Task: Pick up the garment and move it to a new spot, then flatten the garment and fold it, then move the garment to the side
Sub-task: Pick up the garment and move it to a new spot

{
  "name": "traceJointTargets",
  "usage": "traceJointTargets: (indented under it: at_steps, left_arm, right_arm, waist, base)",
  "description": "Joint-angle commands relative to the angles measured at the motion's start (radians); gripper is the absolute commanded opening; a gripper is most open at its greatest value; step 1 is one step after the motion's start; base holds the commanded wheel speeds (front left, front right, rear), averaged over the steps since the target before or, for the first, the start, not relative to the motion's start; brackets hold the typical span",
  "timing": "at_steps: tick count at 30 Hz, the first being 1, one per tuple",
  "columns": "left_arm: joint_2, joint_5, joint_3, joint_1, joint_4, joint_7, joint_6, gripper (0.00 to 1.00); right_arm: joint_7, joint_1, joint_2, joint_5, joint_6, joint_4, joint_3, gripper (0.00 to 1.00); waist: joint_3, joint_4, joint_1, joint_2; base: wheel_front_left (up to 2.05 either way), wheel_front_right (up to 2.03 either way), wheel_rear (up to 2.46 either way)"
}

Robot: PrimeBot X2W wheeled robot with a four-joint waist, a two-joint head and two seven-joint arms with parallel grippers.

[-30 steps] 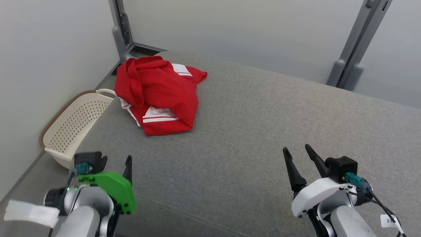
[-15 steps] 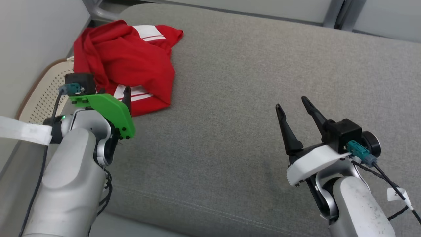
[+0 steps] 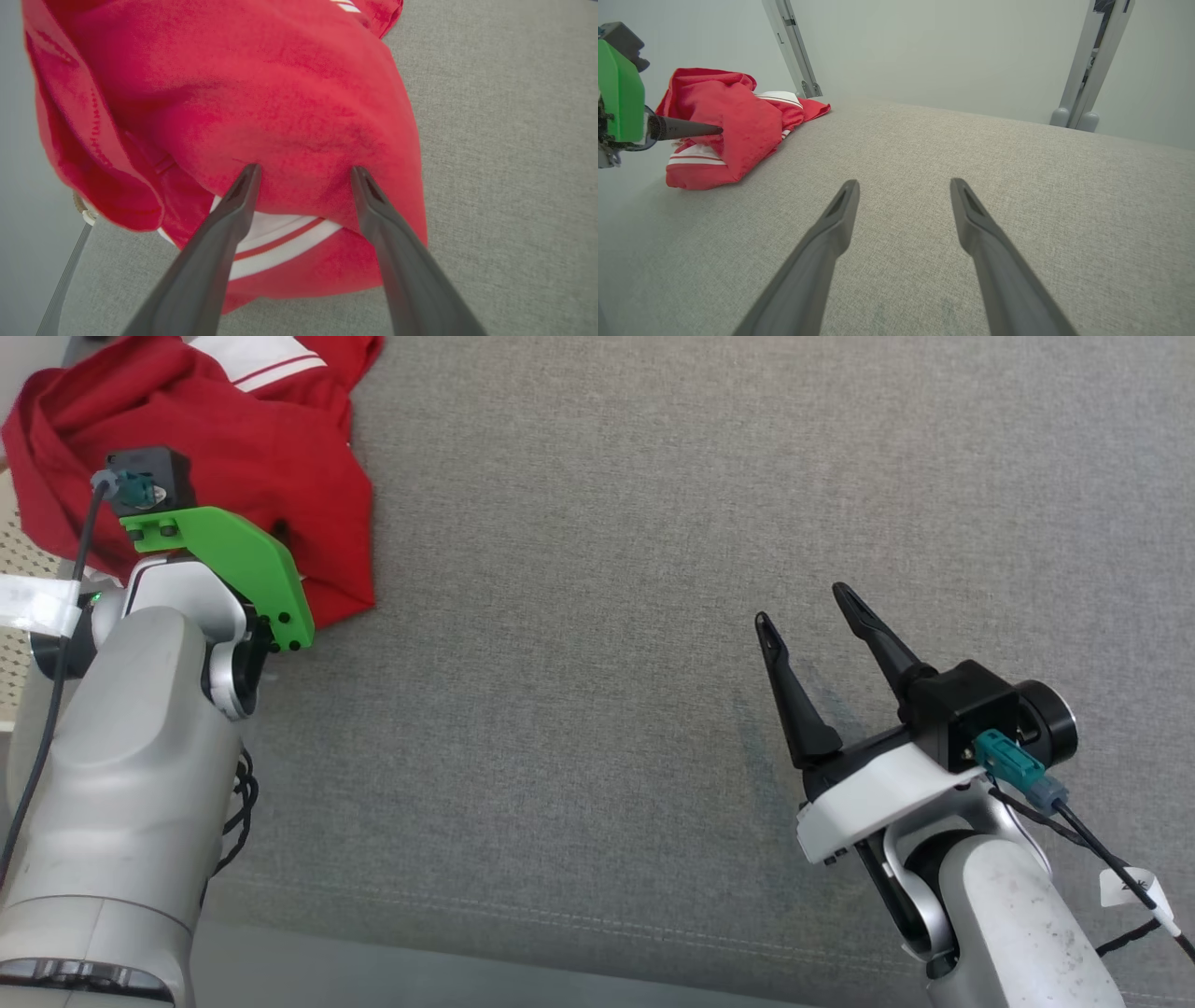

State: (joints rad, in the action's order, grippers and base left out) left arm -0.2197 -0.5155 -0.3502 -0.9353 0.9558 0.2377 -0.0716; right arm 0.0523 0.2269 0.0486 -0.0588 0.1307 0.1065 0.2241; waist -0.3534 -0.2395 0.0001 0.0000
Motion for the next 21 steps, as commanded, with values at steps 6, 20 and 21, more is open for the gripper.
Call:
traceJointTargets:
  at_steps: [6,20,21]
  left_arm:
    - [-0.021,-0.001,-0.003,-0.051,0.067,0.025,-0.002,1.00]
    - [-0.063,-0.011,-0.003,-0.082,0.155,-0.038,0.019,0.00]
    - [-0.061,-0.013,-0.003,-0.084,0.157,-0.046,0.020,0.00]
  right_arm:
    - [0.006,-0.003,0.004,-0.012,0.000,0.028,0.020,1.00]
    - [0.001,-0.039,0.003,-0.043,0.000,0.014,0.022,1.00]
    - [-0.001,-0.041,0.003,-0.046,0.000,0.010,0.021,1.00]
  waist:
    - [-0.051,0.051,-0.0001,0.0000]
    - [-0.016,0.090,-0.0001,0.0000]
    - [-0.008,0.088,-0.0001,0.0000]
  base:
    - [0.00,0.00,0.00]
    - [0.00,0.00,0.00]
    - [0.00,0.00,0.00]
